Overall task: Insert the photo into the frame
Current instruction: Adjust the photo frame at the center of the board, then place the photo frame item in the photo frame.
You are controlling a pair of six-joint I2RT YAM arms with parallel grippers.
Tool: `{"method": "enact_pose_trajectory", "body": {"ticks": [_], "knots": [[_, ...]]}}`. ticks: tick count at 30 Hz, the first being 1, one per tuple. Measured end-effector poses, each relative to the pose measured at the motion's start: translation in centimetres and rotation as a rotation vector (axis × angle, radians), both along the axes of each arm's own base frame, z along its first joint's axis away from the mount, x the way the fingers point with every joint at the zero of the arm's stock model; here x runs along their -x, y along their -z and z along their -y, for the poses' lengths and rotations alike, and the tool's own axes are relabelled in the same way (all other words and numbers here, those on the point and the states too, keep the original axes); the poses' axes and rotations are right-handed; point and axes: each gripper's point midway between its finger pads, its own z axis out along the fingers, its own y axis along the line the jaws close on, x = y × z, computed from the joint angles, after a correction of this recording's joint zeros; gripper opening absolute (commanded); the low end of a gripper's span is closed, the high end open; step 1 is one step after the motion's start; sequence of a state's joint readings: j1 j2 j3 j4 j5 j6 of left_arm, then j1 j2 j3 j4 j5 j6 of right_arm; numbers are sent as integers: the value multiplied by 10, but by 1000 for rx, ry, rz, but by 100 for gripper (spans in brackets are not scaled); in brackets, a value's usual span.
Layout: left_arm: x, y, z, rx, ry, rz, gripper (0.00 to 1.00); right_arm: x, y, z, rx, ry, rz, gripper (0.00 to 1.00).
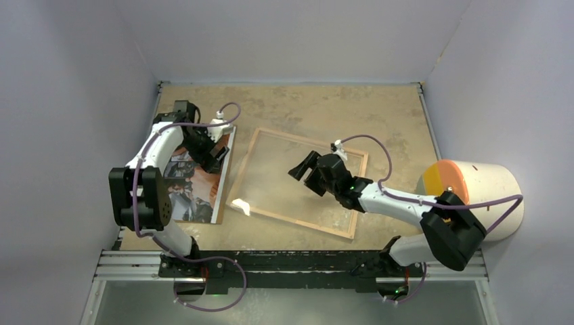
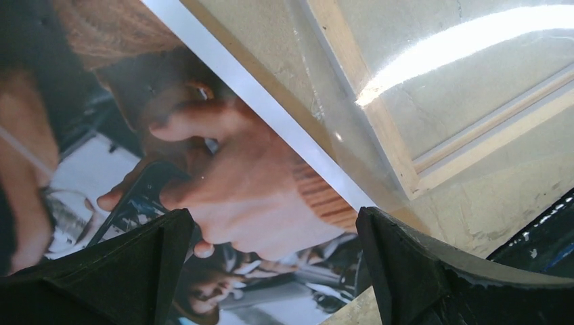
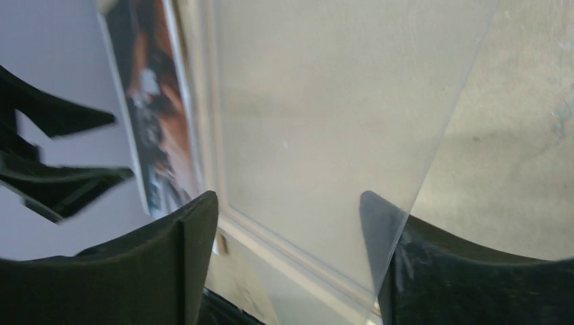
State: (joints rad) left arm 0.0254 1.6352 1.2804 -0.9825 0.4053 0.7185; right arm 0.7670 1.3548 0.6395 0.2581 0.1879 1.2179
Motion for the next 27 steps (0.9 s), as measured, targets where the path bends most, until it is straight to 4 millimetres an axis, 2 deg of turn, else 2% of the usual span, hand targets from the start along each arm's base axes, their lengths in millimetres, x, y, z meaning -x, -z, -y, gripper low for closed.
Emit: {"method": "enact_pose_trajectory", "body": {"ticks": [2, 6, 8, 10, 13, 15, 17, 20, 23, 25, 27], "knots": [[-1, 4, 5, -17, 24, 3, 100, 11, 9, -1, 49, -54, -47, 97], [-6, 7, 13, -22, 57, 14, 100, 27, 16, 19, 148, -135, -97, 99], [-6, 10, 13, -23, 64, 12, 100, 26, 12, 38, 186, -157, -116, 99], [-7, 12, 13, -25, 75, 12, 100, 10, 0, 59, 211, -160, -110, 99], [-1, 17, 12, -29, 105, 1, 100, -29, -28, 84, 251, -183, -72, 99], [4, 21, 11, -32, 129, -11, 100, -65, -50, 90, 279, -222, -25, 99], [10, 24, 10, -38, 161, -25, 100, -103, -68, 87, 301, -281, 30, 99], [21, 29, 9, -43, 206, -51, 100, -168, -85, 70, 324, -394, 118, 99], [32, 34, 8, -46, 254, -78, 100, -231, -84, 54, 329, -488, 188, 99], [40, 38, 6, -48, 287, -98, 100, -267, -72, 45, 316, -542, 216, 99], [47, 42, 5, -52, 311, -114, 100, -289, -53, 40, 291, -578, 226, 99]]}}
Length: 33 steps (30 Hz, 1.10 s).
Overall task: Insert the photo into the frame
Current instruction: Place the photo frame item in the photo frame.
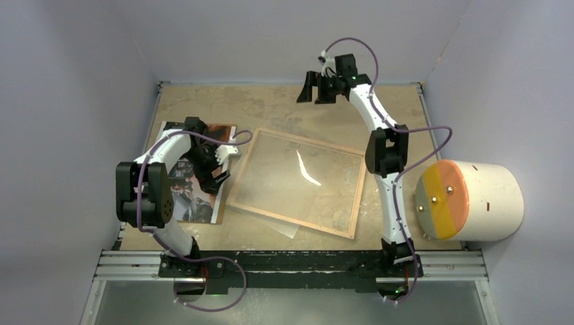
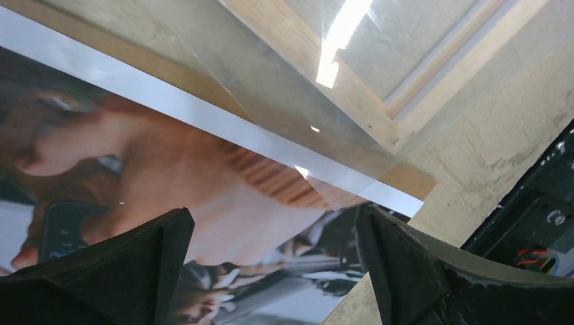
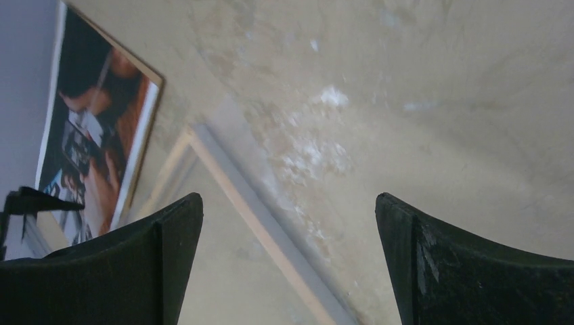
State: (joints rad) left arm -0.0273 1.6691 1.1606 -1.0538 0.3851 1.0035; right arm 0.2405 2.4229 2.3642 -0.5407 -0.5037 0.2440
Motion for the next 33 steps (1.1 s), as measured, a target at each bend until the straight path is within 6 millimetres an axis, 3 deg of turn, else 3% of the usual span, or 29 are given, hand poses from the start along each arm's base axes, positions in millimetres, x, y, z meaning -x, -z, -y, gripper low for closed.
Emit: {"method": "enact_pose_trajectory", "body": {"ticks": [2, 5, 7, 12, 17, 25, 28, 33], "knots": [[6, 5, -2, -10, 16, -15, 100, -1, 34, 2, -26, -31, -67, 97], [15, 13, -8, -40, 36, -36, 100, 20, 80, 9, -48, -52, -208, 90], [20, 19, -12, -62, 40, -45, 100, 36, 100, 13, -65, -62, -284, 86], [24, 33, -25, -133, 37, -44, 99, 47, 101, 11, -111, -105, -305, 75], [10, 36, -34, -185, 21, 12, 99, 63, 104, 6, -133, -144, -336, 69], [-5, 42, -40, -251, -23, 77, 98, 80, 110, 3, -152, -170, -362, 47], [-5, 43, -39, -272, -29, 79, 98, 84, 105, 3, -163, -174, -352, 37], [-5, 42, -37, -307, -21, 91, 98, 85, 81, 2, -184, -176, -297, 30]]}}
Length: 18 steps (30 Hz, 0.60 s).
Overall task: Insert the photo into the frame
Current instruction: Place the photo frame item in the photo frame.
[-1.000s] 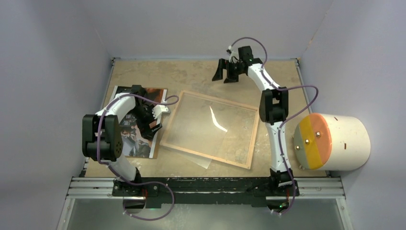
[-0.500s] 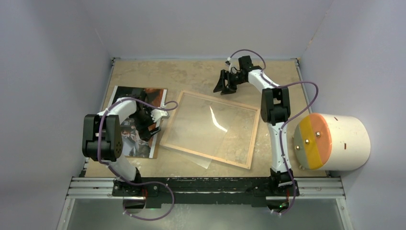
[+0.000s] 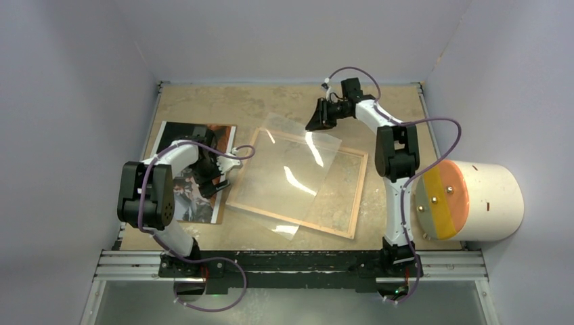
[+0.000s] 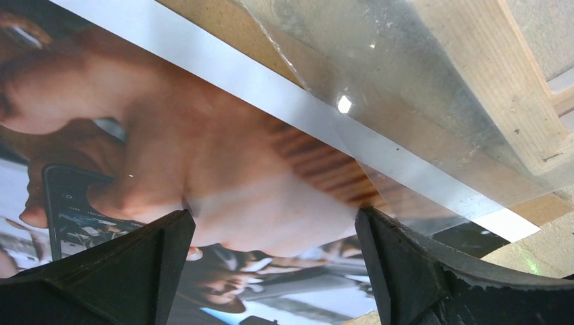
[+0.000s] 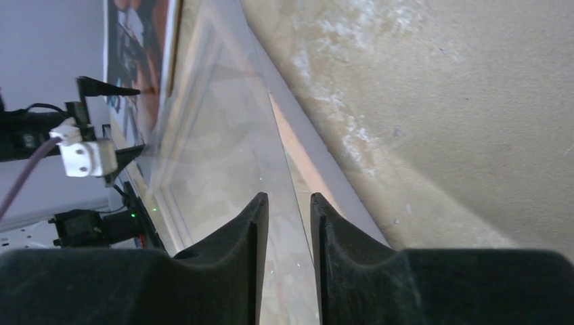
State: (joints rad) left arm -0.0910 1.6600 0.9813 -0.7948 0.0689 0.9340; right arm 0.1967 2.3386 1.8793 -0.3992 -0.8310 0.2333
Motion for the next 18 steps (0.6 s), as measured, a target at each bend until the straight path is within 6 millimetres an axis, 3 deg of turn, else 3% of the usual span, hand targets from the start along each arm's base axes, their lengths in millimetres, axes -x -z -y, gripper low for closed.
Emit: {"method": "enact_pose_trajectory", "body": {"ticks": [6, 11, 18], "knots": [[0, 0, 0, -14, -1, 2, 97, 6, -31, -7, -25, -10, 67, 32], [0, 0, 0, -14, -1, 2, 97, 23, -37, -16, -37, -50, 61, 41], [0, 0, 0, -14, -1, 3, 97, 46, -22, -14, 4, -99, 2, 25]]}}
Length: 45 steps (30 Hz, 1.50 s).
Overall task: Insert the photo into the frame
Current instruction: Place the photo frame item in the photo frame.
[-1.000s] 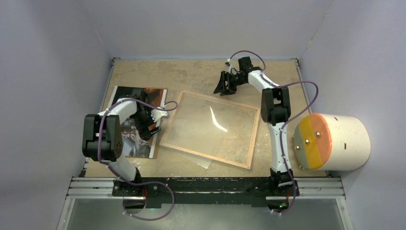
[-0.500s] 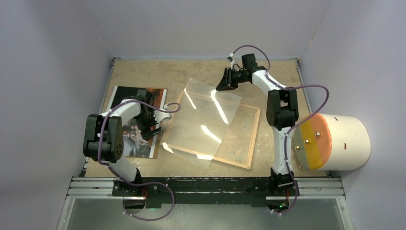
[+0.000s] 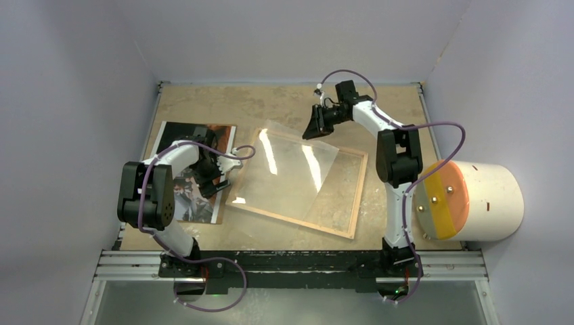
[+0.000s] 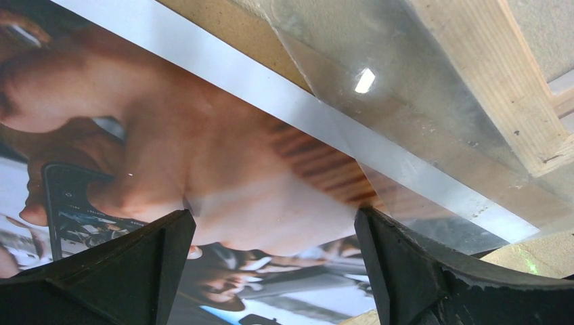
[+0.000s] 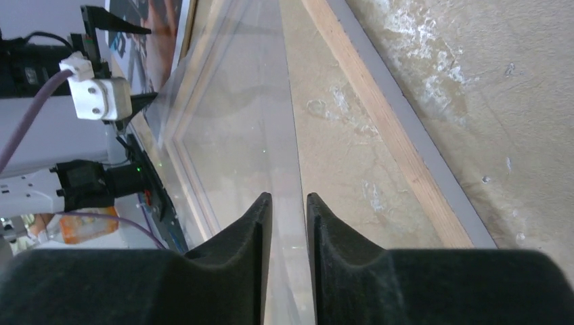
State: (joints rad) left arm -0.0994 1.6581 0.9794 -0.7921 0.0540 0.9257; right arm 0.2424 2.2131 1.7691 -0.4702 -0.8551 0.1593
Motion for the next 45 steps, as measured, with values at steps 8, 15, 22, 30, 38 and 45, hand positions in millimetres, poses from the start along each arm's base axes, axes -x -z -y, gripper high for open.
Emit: {"method": "enact_pose_trajectory", "body": {"ticks": [8, 15, 22, 30, 38, 45], "knots": [[0, -1, 0, 1, 0, 0, 96, 6, -6, 4, 29, -38, -4, 0], [-7, -4, 5, 28, -18, 20, 100, 19, 0, 9, 50, -6, -48, 0], [-77, -57, -6, 109, -162, 227, 100, 39, -25, 38, 5, 218, -83, 0], [-108, -90, -30, 112, -229, 343, 100, 60, -26, 88, 16, 550, -41, 0], [-73, -56, -20, 150, -223, 204, 100, 131, 13, 113, 41, 822, -62, 5], [-41, -29, -12, 158, -201, 98, 100, 157, 25, 94, 51, 809, -88, 53]]}}
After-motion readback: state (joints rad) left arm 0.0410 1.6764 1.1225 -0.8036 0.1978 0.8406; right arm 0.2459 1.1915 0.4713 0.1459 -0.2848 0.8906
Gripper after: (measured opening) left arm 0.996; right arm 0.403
